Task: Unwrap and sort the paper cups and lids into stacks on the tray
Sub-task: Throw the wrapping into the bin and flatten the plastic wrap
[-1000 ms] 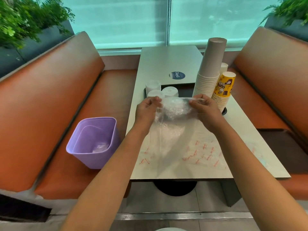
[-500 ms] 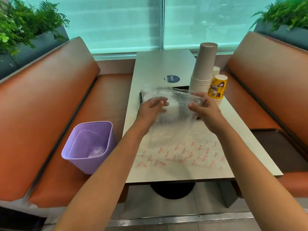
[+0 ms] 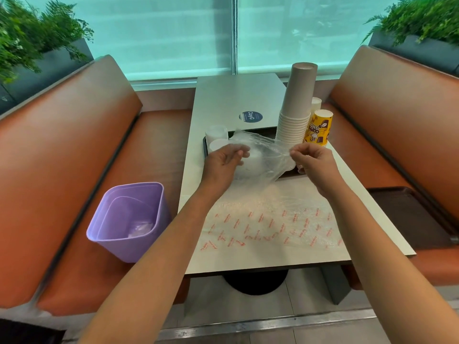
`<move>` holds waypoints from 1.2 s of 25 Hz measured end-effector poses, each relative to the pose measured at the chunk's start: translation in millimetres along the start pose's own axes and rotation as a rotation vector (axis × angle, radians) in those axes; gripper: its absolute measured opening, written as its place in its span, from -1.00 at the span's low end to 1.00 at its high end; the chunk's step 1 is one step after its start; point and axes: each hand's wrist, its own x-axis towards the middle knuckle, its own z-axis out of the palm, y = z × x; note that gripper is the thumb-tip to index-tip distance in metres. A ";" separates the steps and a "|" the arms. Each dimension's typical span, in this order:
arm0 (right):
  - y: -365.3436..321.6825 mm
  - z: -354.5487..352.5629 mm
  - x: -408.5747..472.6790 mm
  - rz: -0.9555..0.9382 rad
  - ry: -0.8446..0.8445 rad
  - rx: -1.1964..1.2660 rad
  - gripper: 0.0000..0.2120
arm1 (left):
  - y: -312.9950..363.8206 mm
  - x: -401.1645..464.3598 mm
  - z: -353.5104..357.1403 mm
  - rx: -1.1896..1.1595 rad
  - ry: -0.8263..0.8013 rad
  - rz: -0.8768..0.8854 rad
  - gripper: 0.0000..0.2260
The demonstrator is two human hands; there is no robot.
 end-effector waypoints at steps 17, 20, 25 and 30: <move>7.0 13.5 3.6 0.345 0.198 -0.122 -0.78 | -19.9 -18.5 -3.5 0.727 0.001 0.450 -0.79; 9.4 16.6 5.1 0.360 0.244 -0.180 -0.78 | -26.5 -19.0 -5.4 0.791 -0.008 0.471 -0.79; 12.1 27.1 8.0 0.322 0.291 -0.205 -0.71 | -33.5 -25.1 0.0 0.837 -0.060 0.518 -0.80; 15.0 1.1 10.4 0.222 -0.050 0.315 -0.57 | -35.9 -20.5 -11.6 0.501 -0.016 0.168 -0.82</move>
